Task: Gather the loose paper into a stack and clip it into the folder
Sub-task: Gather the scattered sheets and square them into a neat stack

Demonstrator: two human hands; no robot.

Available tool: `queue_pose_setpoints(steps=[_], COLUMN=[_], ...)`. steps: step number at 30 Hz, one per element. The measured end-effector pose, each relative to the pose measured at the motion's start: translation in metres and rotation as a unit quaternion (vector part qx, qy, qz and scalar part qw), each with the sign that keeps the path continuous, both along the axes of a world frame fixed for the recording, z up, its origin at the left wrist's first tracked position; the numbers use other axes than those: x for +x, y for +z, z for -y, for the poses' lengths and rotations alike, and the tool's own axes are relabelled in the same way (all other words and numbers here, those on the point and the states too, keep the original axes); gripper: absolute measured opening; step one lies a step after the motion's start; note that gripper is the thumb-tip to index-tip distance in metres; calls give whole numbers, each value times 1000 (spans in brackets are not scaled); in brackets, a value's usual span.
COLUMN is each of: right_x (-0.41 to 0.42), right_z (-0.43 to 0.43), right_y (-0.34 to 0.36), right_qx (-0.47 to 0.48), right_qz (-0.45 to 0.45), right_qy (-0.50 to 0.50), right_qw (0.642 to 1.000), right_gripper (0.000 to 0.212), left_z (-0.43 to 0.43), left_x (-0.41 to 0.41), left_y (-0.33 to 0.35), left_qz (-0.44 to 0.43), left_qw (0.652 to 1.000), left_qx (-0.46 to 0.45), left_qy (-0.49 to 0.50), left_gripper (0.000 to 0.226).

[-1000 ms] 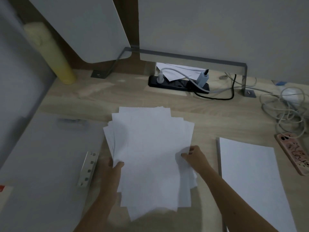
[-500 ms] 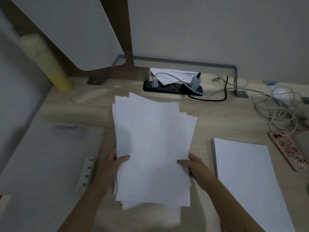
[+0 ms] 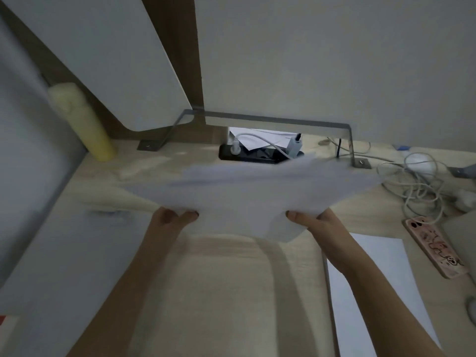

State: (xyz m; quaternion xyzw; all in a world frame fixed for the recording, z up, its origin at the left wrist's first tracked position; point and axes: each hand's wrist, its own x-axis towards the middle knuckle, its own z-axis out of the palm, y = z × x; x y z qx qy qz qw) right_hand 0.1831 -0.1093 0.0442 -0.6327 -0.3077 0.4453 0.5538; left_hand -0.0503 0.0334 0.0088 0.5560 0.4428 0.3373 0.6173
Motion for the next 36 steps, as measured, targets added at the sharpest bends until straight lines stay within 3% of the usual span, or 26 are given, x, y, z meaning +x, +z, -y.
queue_pose_setpoints(steps=[2,5,8,9,13,15,22,25,29,33,36], right_x=[-1,-3,-4,-3,-5,-7,-16,-25,-18,-22,-30], right_z=[0,-2,-5,-6,-10,-7,-3,-5,2,5,2], right_y=[-1,-3,-5,-4,7,10,-15,-18,-16,-27,-26], right_qx=[7,-4,-30,-31,-2,13,-24,-3,20,-31,-34], right_qz=[0,11,14,21,45,44,1,-11,0,13,-4], right_qy=[8,25,-10,-19,-48,-56,-105,-143,-180,-185,-194], right_qw=[1000,1000,999,999,998,997,994,990,983,982,980], right_gripper=[52,68,89,86,35,25,29,32,20,21,23], left_z=[2,4,4,4,6,8,10,21,23,28,32], left_x=[0,9,18,20,22,19,22,30,26,32,39], left_y=[1,5,12,12,21,24,10,13,12,5,12], left_qz=[-25,-20,-18,-10,32,60,25,46,52,42,72], left_qw=[999,999,999,999,998,996,997,998,998,998,997], left_qx=[-23,-4,32,33,44,50,27,16,27,-7,2], left_qy=[-8,-27,-30,-28,-38,-32,-62,-42,15,37,16], left_gripper=[48,19,17,18,21,28,33,29,12,23,17])
